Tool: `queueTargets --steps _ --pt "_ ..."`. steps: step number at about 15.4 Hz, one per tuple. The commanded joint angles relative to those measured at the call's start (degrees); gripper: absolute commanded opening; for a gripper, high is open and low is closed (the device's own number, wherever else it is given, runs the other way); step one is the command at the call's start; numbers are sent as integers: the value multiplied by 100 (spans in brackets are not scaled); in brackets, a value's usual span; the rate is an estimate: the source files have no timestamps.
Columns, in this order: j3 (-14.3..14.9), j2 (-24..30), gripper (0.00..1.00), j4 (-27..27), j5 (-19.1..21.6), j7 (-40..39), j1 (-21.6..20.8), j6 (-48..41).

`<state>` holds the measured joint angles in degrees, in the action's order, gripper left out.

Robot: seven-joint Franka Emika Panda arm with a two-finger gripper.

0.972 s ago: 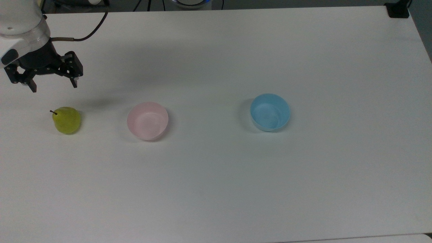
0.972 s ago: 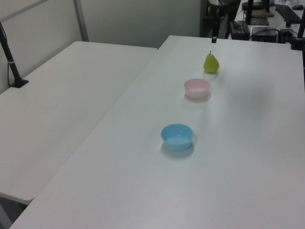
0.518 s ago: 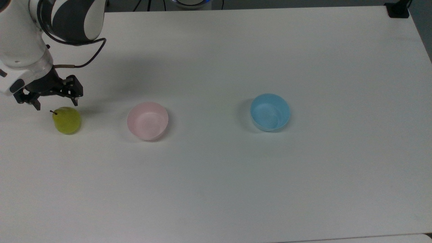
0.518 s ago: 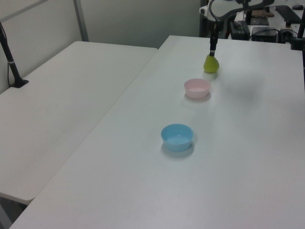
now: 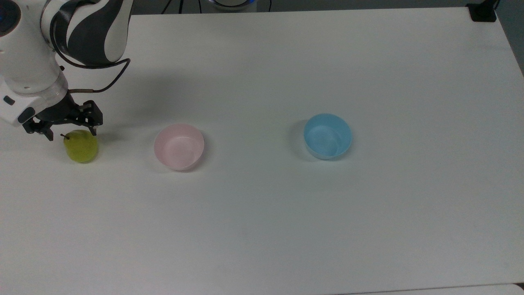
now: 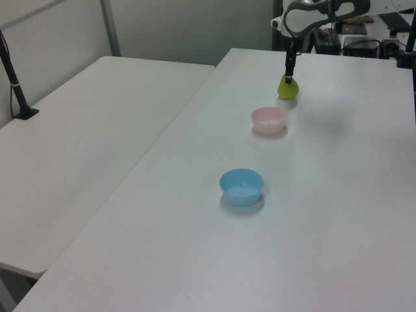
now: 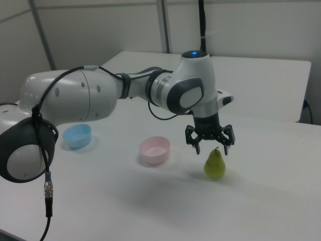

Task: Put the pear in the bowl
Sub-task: 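Lower the gripper around the pear and close it, then lift the pear and carry it over the pink bowl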

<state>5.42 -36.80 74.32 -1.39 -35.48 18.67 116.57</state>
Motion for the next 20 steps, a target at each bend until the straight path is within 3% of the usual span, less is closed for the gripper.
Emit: queueTargets --steps 1,4,6,8,13,15,20 --pt "29 -47 94 144 -46 -46 -21 200" --pt "20 -47 94 302 -46 -46 -30 498" --pt "3 -56 88 329 -54 -46 -30 542" --pt "-6 -56 76 355 -54 -46 -30 639" --pt "-24 -56 29 426 -54 -55 -39 648" --pt "-41 -47 16 426 -72 -55 -39 631" --pt "-129 233 16 364 -90 -38 -39 80"
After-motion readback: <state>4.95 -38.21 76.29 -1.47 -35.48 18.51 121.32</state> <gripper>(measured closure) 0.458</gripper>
